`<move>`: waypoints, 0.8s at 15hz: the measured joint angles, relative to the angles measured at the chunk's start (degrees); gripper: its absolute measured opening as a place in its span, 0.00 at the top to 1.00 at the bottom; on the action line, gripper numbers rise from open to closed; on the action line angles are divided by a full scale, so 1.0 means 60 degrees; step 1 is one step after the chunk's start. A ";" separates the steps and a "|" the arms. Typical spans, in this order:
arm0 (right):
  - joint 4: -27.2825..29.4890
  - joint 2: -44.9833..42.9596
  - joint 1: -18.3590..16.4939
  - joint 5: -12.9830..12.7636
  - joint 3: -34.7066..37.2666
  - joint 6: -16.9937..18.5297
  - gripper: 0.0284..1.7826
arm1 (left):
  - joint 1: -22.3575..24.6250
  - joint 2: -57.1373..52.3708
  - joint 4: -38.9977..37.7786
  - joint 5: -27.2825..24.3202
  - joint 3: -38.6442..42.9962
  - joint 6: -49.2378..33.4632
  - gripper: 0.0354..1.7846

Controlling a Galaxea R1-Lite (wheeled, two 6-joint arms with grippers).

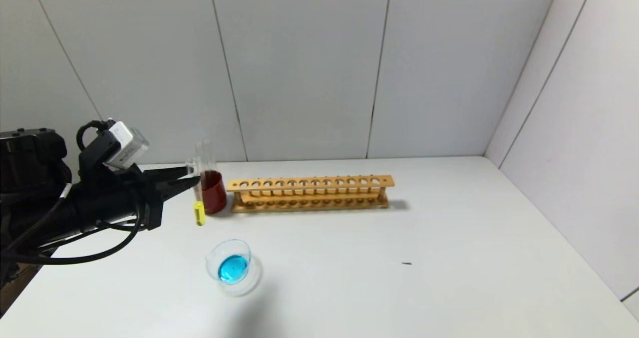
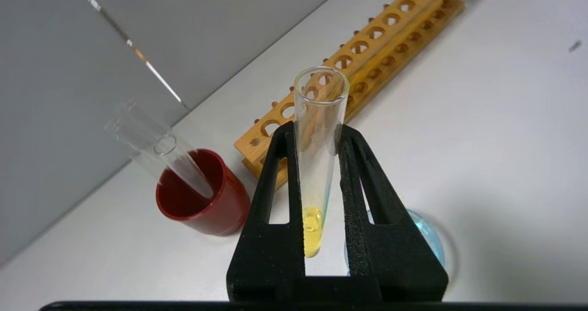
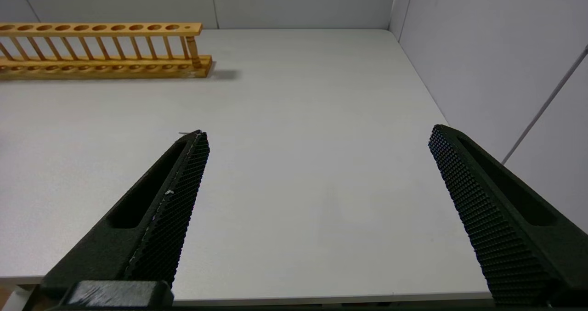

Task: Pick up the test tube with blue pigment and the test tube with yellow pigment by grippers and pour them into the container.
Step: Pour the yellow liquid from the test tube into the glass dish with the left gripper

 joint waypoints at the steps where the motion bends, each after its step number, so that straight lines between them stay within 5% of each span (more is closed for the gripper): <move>1: 0.0004 0.0000 0.0004 0.0000 0.0000 0.0002 0.02 | 0.0037 0.0008 0.0004 -0.0118 0.0065 0.0477 0.85; 12: 0.0004 0.0000 0.0000 -0.0004 0.0000 0.0000 0.02 | 0.0449 0.0488 -0.0004 -0.0106 0.0756 0.6754 0.85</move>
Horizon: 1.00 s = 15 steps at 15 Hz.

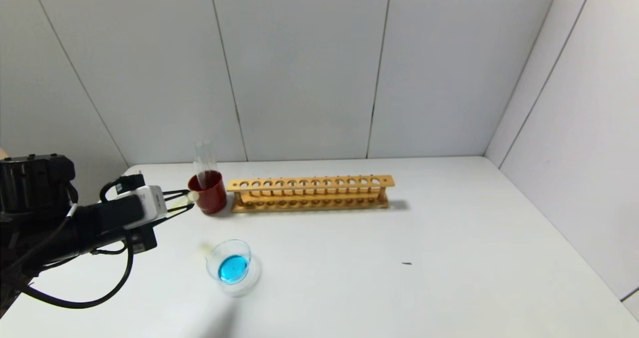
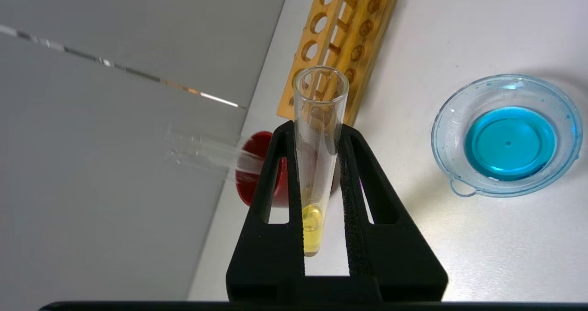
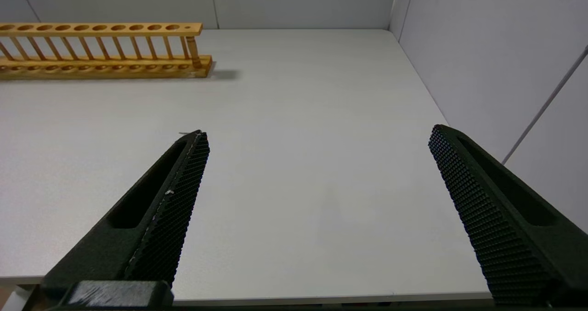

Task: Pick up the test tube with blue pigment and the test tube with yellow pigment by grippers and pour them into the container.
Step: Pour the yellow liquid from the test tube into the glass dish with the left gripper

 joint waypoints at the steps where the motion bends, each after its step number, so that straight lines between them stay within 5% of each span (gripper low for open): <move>1: 0.0000 0.0000 0.0004 0.0004 0.0000 0.0002 0.02 | -0.0130 0.0008 0.0000 0.0004 -0.0020 0.0315 0.85; 6: 0.0000 0.0000 0.0004 0.0004 0.0000 0.0002 0.02 | -0.0670 -0.0073 -0.0201 0.0037 0.0191 0.1414 0.85; 15: 0.0000 0.0000 0.0004 0.0004 0.0000 0.0000 0.02 | -0.0591 0.0404 -0.3005 -0.0132 0.1859 0.1443 0.85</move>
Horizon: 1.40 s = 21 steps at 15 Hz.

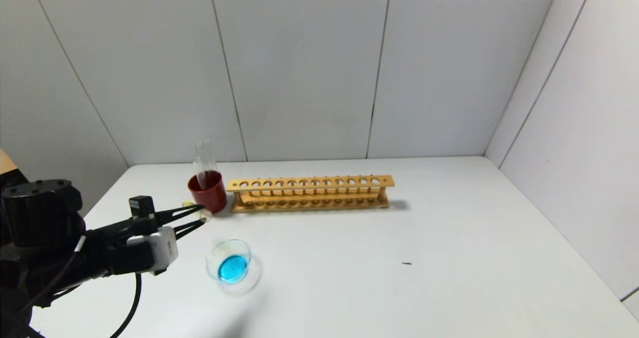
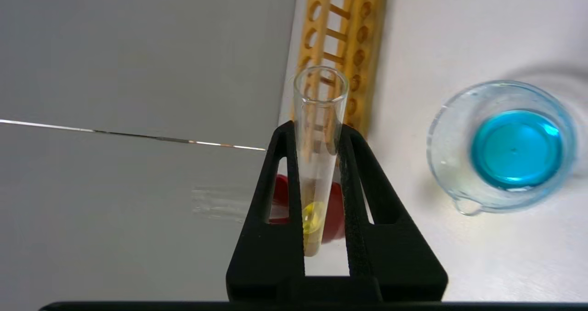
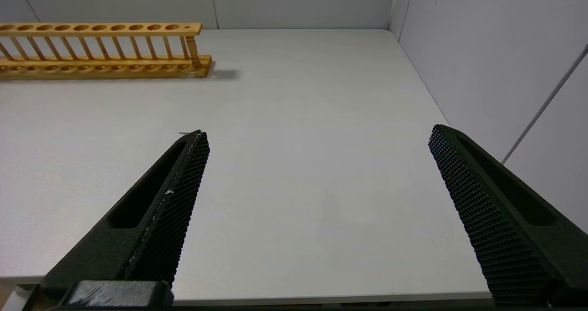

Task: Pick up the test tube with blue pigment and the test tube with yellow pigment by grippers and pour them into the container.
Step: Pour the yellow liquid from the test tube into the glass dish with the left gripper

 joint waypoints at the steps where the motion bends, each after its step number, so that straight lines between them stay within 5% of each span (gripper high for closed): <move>1: 0.0000 0.0000 0.0000 -0.0004 0.0000 0.0002 0.02 | 0.0187 0.0081 -0.0327 -0.0167 0.0226 -0.0006 0.85; 11: 0.0000 0.0000 0.0000 -0.0004 0.0000 -0.0004 0.02 | 0.0788 0.1491 -0.2269 -0.1079 -0.0171 0.0191 0.85; 21: 0.0000 0.0000 0.0000 0.0000 0.0000 0.0000 0.02 | 0.0433 0.2324 -0.2385 -0.1195 -0.0813 0.0835 0.85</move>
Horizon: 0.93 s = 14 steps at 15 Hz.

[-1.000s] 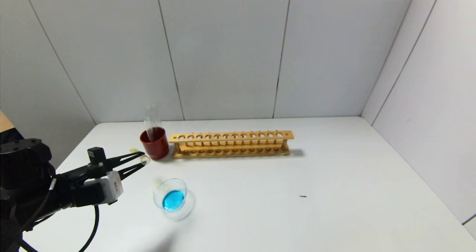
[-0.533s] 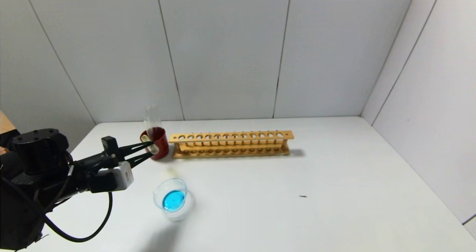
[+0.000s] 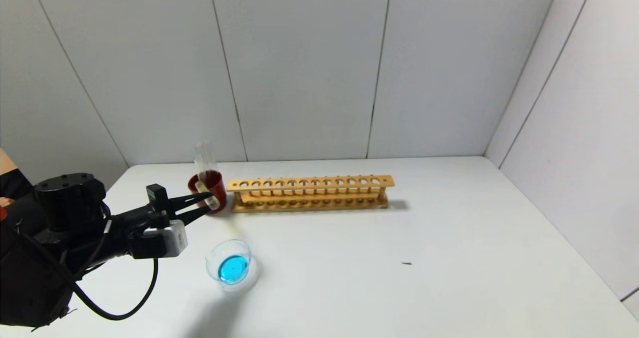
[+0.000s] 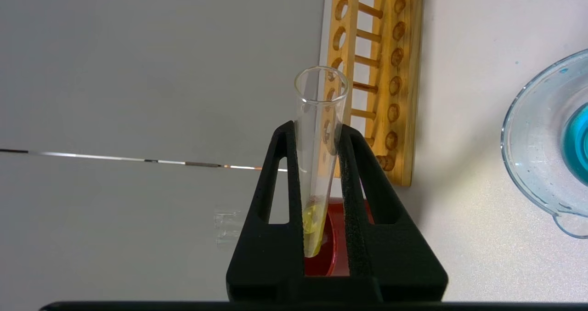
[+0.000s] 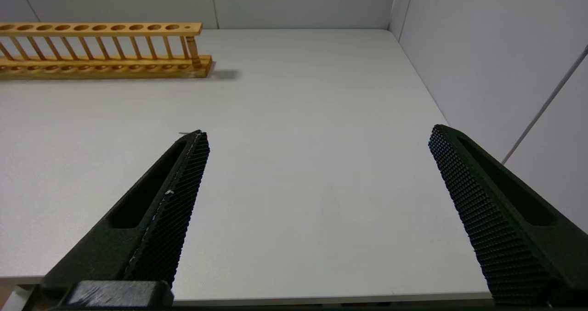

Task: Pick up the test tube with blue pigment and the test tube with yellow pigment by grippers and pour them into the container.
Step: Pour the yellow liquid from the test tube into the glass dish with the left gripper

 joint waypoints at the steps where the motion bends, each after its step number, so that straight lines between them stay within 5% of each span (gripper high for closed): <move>1: 0.0000 0.0000 0.0000 -0.0004 0.0000 0.0000 0.02 | 0.0000 0.0037 0.0000 -0.0018 -0.0018 0.0114 0.85; 14: 0.0000 0.0000 0.0000 0.0000 0.0000 0.0000 0.02 | 0.0250 0.0136 0.0033 -0.0368 0.0037 0.1548 0.85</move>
